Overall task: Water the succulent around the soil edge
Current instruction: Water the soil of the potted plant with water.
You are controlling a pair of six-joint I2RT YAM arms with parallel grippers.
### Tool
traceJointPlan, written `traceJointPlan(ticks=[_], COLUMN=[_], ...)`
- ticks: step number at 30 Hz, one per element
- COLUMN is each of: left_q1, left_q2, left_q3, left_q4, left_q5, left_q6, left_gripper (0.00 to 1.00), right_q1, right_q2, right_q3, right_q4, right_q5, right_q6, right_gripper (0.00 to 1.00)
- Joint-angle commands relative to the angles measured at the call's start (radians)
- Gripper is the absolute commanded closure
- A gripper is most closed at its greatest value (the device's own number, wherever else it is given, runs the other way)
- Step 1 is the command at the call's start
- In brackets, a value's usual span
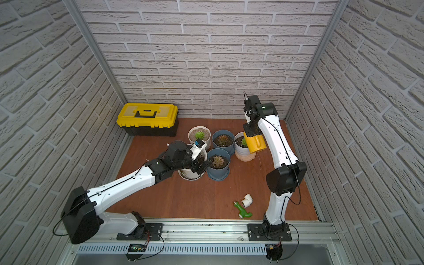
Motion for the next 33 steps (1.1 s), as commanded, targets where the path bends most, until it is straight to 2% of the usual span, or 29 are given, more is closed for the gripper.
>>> traceJointPlan(ticks=[1, 33], left_q1=[-0.003, -0.015], left_q2=[-0.005, -0.03], left_q3=[0.006, 0.004], left_q4=[0.033, 0.034], left_q5=[0.011, 0.019], left_q6=[0.005, 0.0], left_gripper=[0.01, 0.01], right_q1=[-0.006, -0.003], right_q2=[-0.079, -0.229], right_q3=[-0.018, -0.167], right_q4=[0.024, 0.019], right_q5=[0.016, 0.004], right_q6=[0.004, 0.019], right_gripper=[0.97, 0.97])
